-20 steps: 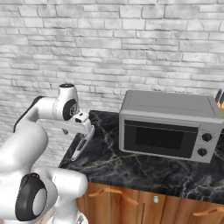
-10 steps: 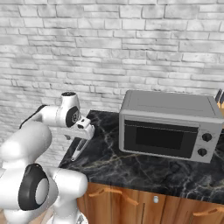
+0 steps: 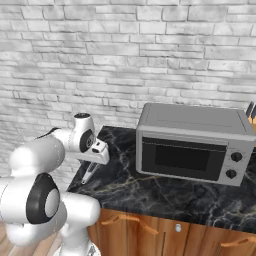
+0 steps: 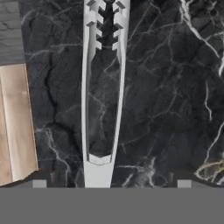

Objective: Pick up the tongs from the counter and place them near the plate next to the oven.

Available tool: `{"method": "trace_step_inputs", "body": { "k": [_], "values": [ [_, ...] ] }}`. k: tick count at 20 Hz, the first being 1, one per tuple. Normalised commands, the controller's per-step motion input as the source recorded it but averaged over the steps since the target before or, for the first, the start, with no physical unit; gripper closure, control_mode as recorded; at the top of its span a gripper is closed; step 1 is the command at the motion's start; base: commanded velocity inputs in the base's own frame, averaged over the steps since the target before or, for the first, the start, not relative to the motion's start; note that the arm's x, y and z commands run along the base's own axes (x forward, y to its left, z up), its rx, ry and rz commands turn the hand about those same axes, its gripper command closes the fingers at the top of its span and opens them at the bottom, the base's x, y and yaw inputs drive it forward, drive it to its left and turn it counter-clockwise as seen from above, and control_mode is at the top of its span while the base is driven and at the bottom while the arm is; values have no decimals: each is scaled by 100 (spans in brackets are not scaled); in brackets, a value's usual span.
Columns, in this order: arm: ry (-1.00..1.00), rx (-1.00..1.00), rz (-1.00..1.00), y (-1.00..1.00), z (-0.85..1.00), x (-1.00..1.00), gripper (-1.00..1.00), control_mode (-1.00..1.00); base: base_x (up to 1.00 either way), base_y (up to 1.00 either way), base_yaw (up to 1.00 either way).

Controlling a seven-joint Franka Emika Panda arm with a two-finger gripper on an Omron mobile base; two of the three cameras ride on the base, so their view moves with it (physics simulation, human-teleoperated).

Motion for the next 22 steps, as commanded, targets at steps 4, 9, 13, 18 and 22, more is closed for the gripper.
{"method": "trace_step_inputs", "body": {
  "k": [4, 9, 13, 18, 22],
  "values": [
    [1, 0, 0, -2, -35, 27, -100, -100, 0, 0, 0],
    [0, 0, 0, 0, -25, 12, -100, -100, 0, 0, 0],
    [0, 0, 0, 0, -26, 9, -100, -100, 0, 0, 0],
    [0, 0, 0, 0, -23, 21, -100, -100, 0, 0, 0],
    [0, 0, 0, 0, -20, 22, -100, -100, 0, 0, 0]
  ]
}}
